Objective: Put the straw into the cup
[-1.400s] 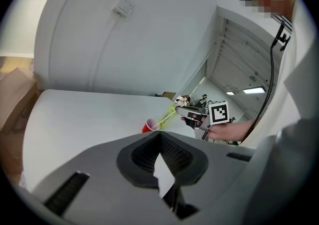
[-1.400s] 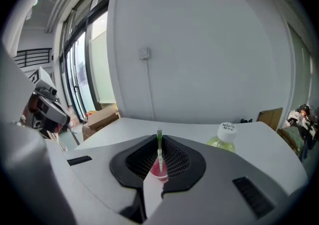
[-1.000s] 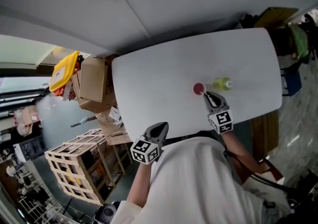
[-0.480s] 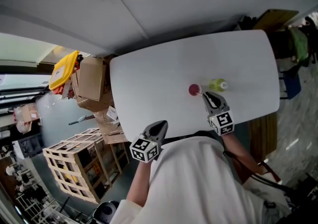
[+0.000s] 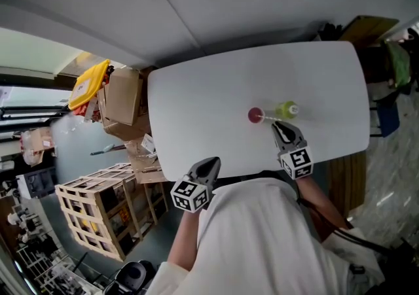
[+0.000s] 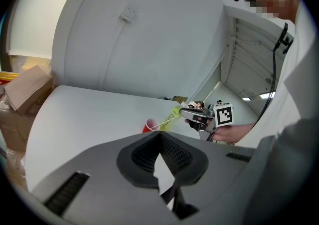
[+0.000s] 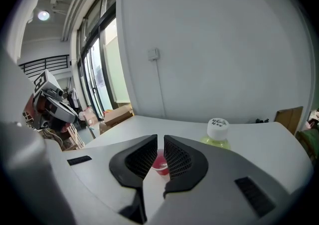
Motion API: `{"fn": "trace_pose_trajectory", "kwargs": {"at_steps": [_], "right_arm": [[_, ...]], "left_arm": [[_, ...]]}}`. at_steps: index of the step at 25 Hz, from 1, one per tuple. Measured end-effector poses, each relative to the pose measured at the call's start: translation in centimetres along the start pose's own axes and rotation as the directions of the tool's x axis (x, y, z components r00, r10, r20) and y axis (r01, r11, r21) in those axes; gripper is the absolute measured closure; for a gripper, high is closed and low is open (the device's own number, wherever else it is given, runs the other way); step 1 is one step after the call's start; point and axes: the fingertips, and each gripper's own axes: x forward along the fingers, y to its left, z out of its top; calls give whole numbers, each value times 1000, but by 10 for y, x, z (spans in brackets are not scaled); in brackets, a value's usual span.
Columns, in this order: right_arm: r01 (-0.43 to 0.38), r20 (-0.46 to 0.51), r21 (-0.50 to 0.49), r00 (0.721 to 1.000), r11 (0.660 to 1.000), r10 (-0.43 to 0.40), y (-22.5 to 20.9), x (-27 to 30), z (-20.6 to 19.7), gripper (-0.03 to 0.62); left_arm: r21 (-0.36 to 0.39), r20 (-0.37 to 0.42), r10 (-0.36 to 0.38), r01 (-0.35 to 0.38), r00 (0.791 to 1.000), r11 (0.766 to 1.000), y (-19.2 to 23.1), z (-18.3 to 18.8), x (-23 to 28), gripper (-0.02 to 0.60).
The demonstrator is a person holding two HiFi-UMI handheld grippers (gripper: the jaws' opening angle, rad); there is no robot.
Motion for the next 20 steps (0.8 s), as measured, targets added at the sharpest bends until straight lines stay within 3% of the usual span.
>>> {"fn": "trace_pose_trajectory", "kwargs": {"at_steps": [7,20], "right_arm": [[14,8,-17,1000,1000,-14,6,-12,-4,543],[80,59,5,995,997,-81,40,-59,-11,551]], "left_arm": [[-6,48,29,-29,998,1000,5,-6,-17,580],[14,75,-19,18,997,1000,4,-37,-59,580]]}}
